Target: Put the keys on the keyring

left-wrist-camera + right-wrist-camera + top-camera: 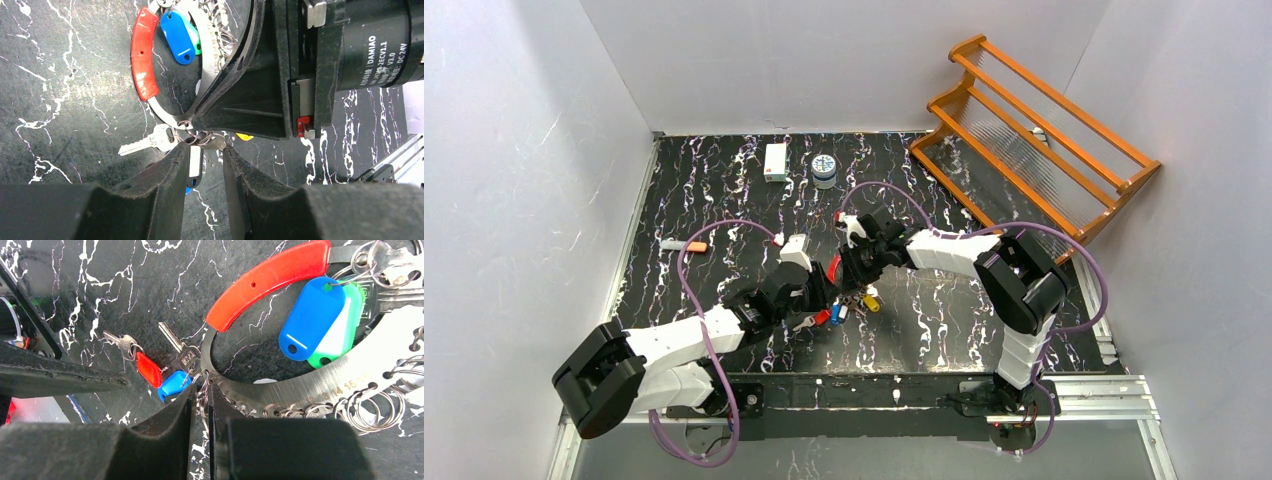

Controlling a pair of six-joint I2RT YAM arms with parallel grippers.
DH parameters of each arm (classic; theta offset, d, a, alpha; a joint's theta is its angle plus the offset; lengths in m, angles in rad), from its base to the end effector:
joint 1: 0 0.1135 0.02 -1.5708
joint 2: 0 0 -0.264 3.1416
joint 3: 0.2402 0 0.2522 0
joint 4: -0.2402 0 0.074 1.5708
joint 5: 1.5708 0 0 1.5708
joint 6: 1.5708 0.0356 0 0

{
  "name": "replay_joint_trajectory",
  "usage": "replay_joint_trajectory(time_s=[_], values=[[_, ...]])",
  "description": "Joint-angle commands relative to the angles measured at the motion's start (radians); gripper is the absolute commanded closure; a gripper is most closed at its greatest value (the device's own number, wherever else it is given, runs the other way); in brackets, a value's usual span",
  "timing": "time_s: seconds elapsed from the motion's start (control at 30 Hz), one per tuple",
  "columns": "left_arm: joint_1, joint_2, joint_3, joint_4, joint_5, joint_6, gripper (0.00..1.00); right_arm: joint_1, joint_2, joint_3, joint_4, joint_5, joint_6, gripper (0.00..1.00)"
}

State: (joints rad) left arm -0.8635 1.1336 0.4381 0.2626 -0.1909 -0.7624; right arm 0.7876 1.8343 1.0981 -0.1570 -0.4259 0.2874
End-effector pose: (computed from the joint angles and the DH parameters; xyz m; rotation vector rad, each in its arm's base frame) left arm 0.1569 -0.1732 0.1961 -0.0222 2.0992 -0.8353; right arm 0.2558 0.2777 0.1655 -0.8384 2.4788 0.9554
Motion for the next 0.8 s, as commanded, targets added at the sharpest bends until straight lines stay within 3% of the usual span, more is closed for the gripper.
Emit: replay_joint_trajectory(time_s=[0.0,0.13,0.47,0.77], values=[[-0.005,-0.007,0.002,0.003,-0.007,0.003,0.69,0.004,0.015,0.025,0.003,-0.011,-0.010,0.77],[-0.005,-0.012,0.001,0.000,-0.008,0.003,0.69,0.006,0.013,0.034,-0.017,0.026,-0.010,0.76],[-0.006,-0.019,-0.007,0.003,-0.010,-0.002,0.69,0.005,-0.097,-0.016,-0.020,0.147,-0.014,0.59],[-0.005,-0.020,-0.011,0.007,-0.007,-0.007,0.69,0.006,-0.133,-0.033,-0.023,0.135,-0.003,0.65]])
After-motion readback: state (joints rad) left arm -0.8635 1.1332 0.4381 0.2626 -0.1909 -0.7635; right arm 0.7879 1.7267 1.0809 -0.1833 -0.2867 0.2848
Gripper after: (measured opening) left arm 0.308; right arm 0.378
